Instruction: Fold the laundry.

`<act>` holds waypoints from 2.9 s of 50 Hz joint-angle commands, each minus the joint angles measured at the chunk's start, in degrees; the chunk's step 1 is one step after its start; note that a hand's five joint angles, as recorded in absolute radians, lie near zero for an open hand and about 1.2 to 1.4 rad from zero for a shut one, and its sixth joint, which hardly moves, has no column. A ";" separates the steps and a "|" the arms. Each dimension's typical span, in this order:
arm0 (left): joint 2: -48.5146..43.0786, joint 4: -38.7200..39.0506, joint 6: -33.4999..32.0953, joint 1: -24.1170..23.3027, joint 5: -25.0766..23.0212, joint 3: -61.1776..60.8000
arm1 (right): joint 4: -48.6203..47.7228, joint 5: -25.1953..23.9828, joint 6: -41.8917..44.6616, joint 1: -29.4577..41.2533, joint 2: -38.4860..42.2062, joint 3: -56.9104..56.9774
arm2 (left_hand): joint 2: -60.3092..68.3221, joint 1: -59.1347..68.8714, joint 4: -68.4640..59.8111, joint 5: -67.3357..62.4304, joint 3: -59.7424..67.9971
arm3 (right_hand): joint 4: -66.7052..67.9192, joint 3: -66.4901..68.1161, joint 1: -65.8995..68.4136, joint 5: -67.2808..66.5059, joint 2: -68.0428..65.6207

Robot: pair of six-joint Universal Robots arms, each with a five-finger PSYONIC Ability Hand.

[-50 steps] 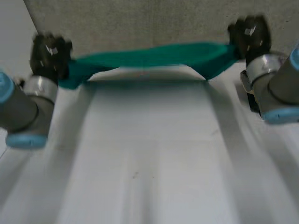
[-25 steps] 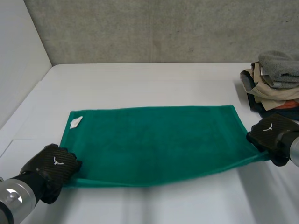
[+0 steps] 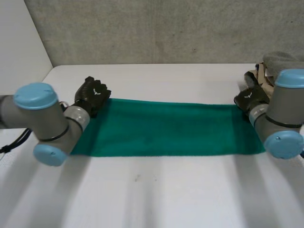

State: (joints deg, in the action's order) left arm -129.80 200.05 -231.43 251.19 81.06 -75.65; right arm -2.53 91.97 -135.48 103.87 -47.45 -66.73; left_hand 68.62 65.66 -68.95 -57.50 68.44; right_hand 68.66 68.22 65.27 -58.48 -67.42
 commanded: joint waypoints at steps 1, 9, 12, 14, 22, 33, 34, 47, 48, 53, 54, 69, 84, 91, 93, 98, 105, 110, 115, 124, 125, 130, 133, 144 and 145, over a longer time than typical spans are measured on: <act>-6.43 -0.98 0.01 -0.97 2.96 9.11 | -8.80 0.14 0.48 0.89 6.66 5.56 | -7.77 -4.81 8.10 6.65 -7.59 | -49.25 -48.81 -45.86 49.07 48.01; -6.61 -0.71 0.63 -2.73 6.91 10.61 | -12.94 2.69 -1.36 2.04 5.36 6.01 | -58.62 -55.66 58.95 57.50 -58.44 | -58.66 -58.22 -55.27 58.48 57.42; -4.59 -1.33 0.89 -2.99 11.13 9.47 | -12.24 2.25 -3.55 1.95 0.98 1.81 | -58.62 -55.66 58.95 57.50 -58.44 | -58.66 -58.22 -55.27 58.48 57.42; -1.34 -2.12 1.42 -3.08 13.42 6.93 | -11.27 1.72 -4.43 1.69 -1.58 -1.01 | -58.62 -55.66 58.95 57.50 -58.44 | -58.66 -58.22 -55.27 58.48 57.42; 9.82 -3.18 8.00 -2.46 11.85 -8.10 | 3.66 -4.51 -10.05 -1.56 -13.19 -13.41 | -58.62 -55.66 58.95 57.50 -58.44 | -56.23 -55.80 -52.84 56.05 55.00; 16.33 -2.30 14.69 -0.62 6.22 -18.83 | 7.72 -17.08 -14.19 -11.32 -15.48 -24.49 | -58.62 -55.66 58.95 57.50 -58.44 | -37.72 -37.29 -34.33 37.54 36.49; 16.33 -2.30 14.78 -0.53 6.22 -18.92 | 7.02 -17.17 -14.19 -11.50 -15.39 -24.76 | -58.62 -55.66 58.95 57.50 -58.44 | -37.38 -36.95 -33.99 37.20 36.15; 16.59 -2.30 14.78 -0.62 6.30 -19.27 | -5.11 -14.11 -13.40 -12.46 -11.00 -25.02 | -58.62 -55.66 58.95 57.50 -58.44 | 11.34 11.78 14.73 -11.52 -12.58; 16.77 -2.38 14.78 -0.62 6.31 -19.36 | -5.46 -12.62 -13.32 -13.25 -11.08 -24.85 | -58.62 -55.66 58.95 57.50 -58.44 | 11.34 11.78 14.73 -11.52 -12.58; 19.31 -2.38 14.78 -0.44 6.22 -20.24 | -5.38 -12.08 -11.30 -17.73 -13.45 -25.55 | -58.62 -55.66 58.95 57.50 -58.44 | 11.34 11.78 14.73 -11.52 -12.58; 19.58 -2.30 14.78 -0.35 6.22 -20.33 | -5.20 -12.16 -10.25 -19.13 -13.98 -25.72 | -58.62 -55.66 58.95 57.50 -58.44 | 11.34 11.78 14.73 -11.52 -12.58; 24.68 -2.38 15.57 0.17 6.13 -23.93 | -3.97 -13.57 1.28 -25.83 -18.38 -24.06 | -58.62 -55.66 58.95 57.50 -58.44 | 11.34 11.78 14.73 -11.52 -12.58; 30.48 -2.56 21.46 3.43 4.90 -26.30 | -18.55 -19.28 1.63 11.42 -19.45 -16.59 | -58.62 -55.66 58.95 57.50 -58.44 | 11.34 11.78 14.73 -11.52 -12.58; 31.27 -2.47 21.37 3.69 4.72 -28.93 | -21.29 -25.70 1.98 28.83 -4.77 -8.07 | -58.62 -55.66 58.95 57.50 -58.44 | 11.34 11.78 14.73 -11.52 -12.58; 31.27 -2.38 21.37 3.69 4.72 -29.55 | -20.85 -26.75 2.85 31.29 -0.04 -6.05 | -58.62 -55.66 58.95 57.50 -58.44 | 11.34 11.78 14.73 -11.52 -12.58; 31.10 -2.30 21.37 3.69 4.72 -30.17 | -19.62 -26.67 6.28 34.03 6.22 -3.76 | -58.62 -55.66 58.95 57.50 -58.44 | 11.34 11.78 14.73 -11.52 -12.58; 31.01 -2.21 21.28 2.90 4.37 -28.85 | -19.18 -20.54 4.81 34.03 0.11 -5.41 | -58.62 -55.66 58.95 57.50 -58.44 | -58.66 -58.22 -55.27 58.48 57.42; 30.48 -2.03 21.46 1.15 3.67 -25.87 | -18.21 -12.79 -6.00 30.88 -6.42 -10.95 | -58.62 -55.66 58.95 57.50 -58.44 | -58.66 -58.22 -55.27 58.48 57.42; 28.64 -1.68 21.46 -2.45 3.76 -23.76 | -10.67 -10.94 -15.85 24.46 -11.60 -15.88 | -58.62 -55.66 58.95 57.50 -58.44 | -58.66 -58.22 -55.27 58.48 57.42; 24.77 -1.59 21.37 -8.17 4.02 -21.56 | 0.16 -8.39 -18.07 13.57 -8.98 -20.10 | -58.62 -55.66 58.95 57.50 -58.44 | -52.28 -51.85 -48.89 52.10 51.05; 24.77 -1.59 21.37 -8.26 4.11 -21.64 | 0.07 -7.69 -17.19 12.85 -8.71 -20.19 | -58.62 -55.66 58.95 57.50 -58.44 | -42.86 -42.42 -39.46 42.68 41.62; 24.86 -1.68 21.37 -8.00 4.20 -22.35 | -2.64 -3.56 -10.69 11.09 -8.97 -19.49 | -58.62 -55.66 58.95 57.50 -58.44 | 11.34 11.78 14.73 -11.52 -12.58; 25.30 -1.77 21.37 -8.00 4.37 -22.70 | -8.26 -1.71 -6.82 11.44 -9.59 -18.43 | -58.62 -55.66 58.95 57.50 -58.44 | 11.34 11.78 14.73 -11.52 -12.58; 28.98 -1.77 21.46 -6.42 4.46 -25.33 | -18.29 -8.55 1.19 28.83 -9.95 -11.14 | -58.62 -55.66 58.95 57.50 -58.44 | 11.34 11.78 14.73 -11.52 -12.58; 29.16 -1.77 21.37 -6.24 4.46 -25.51 | -18.38 -10.48 1.45 30.32 -8.72 -10.61 | -58.62 -55.66 58.95 57.50 -58.44 | 11.34 11.78 14.73 -11.52 -12.58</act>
State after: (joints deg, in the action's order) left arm -102.37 198.26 -210.05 243.78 85.51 -99.66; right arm -17.66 88.57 -136.63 123.11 -60.18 -81.50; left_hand 11.88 10.76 -11.50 -2.89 12.08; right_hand 68.63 67.95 61.90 -57.79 -67.51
